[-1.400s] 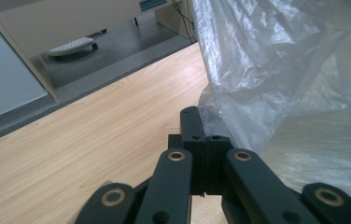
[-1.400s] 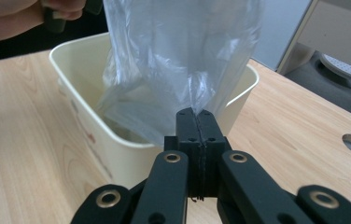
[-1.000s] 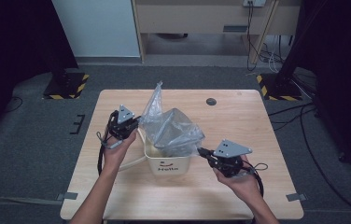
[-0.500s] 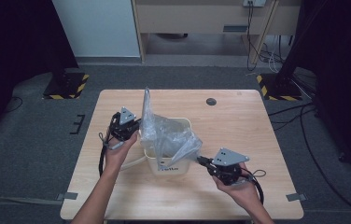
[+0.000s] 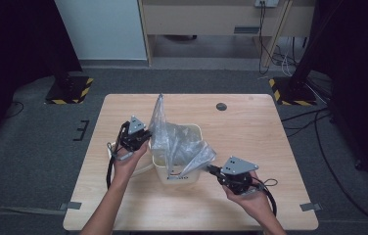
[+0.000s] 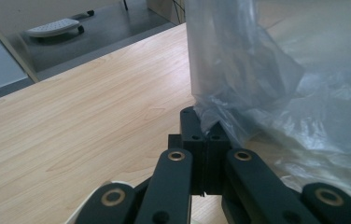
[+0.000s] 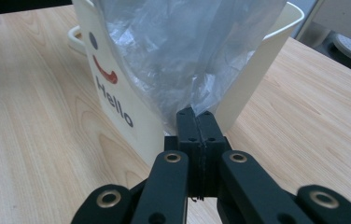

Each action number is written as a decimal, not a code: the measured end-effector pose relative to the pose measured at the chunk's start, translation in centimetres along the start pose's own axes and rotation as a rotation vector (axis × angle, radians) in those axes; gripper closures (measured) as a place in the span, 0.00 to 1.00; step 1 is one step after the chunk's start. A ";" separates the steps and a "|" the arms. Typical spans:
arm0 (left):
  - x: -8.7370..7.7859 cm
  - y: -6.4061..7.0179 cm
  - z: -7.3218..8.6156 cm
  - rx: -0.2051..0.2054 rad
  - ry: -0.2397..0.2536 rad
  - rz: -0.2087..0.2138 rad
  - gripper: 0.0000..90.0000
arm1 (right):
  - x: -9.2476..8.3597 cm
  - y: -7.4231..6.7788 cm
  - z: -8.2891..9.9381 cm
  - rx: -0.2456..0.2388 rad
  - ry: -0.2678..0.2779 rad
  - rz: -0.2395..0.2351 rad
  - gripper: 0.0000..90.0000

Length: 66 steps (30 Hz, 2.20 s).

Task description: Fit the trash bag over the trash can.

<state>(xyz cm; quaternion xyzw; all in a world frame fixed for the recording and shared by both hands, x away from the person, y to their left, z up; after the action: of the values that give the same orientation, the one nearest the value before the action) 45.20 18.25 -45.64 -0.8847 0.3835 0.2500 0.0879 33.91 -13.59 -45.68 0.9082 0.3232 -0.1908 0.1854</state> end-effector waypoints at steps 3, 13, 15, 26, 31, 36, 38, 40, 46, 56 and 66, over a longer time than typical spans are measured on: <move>0.1 0.4 0.0 0.001 0.007 0.008 1.00 | -0.1 0.3 0.2 0.005 -0.004 0.009 1.00; 1.1 1.6 -0.1 0.004 0.007 0.048 1.00 | -0.4 0.6 1.0 0.004 -0.012 0.017 1.00; 1.3 1.6 -0.1 -0.005 0.012 0.055 1.00 | -0.5 0.5 1.1 0.006 -0.011 0.010 1.00; 2.3 2.5 0.2 -0.026 -0.010 0.119 1.00 | -1.4 0.5 2.0 -0.004 -0.017 0.007 1.00; 2.6 2.7 0.3 -0.020 -0.017 0.128 1.00 | -1.7 0.4 2.2 -0.018 -0.016 0.009 1.00; 2.5 2.9 0.7 -0.014 -0.024 0.133 1.00 | -1.6 0.4 2.3 -0.024 -0.018 0.017 1.00; 2.4 3.0 0.9 -0.018 -0.021 0.134 1.00 | -1.5 0.5 2.3 -0.021 -0.022 0.020 1.00; 2.5 3.0 1.1 -0.021 -0.020 0.135 1.00 | -1.5 0.3 2.3 -0.030 -0.021 0.018 1.00; 2.7 3.0 1.2 -0.024 -0.021 0.134 1.00 | -1.7 0.3 2.5 -0.025 -0.022 0.012 1.00; 2.4 2.8 1.4 -0.018 -0.020 0.104 0.87 | -1.8 0.4 2.6 -0.016 -0.019 0.017 0.99; 0.2 2.2 2.1 0.008 0.019 0.053 0.57 | -3.1 1.5 2.7 0.030 0.038 0.052 0.67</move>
<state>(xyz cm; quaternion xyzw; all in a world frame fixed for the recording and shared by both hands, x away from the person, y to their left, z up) 42.96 17.34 -47.45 -0.8761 0.4089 0.2423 0.0813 32.03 -17.53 -46.27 0.9223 0.3003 -0.1734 0.1705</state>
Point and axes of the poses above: each handheld gripper's, and its own axes: x roughly forward along the jaws, z roughly out of its underside, y roughly to its right, the point moved 2 cm from there along x, roughly forward along the jaws, and after that the axes turned 12 degrees about z, right-handed, at the moved point
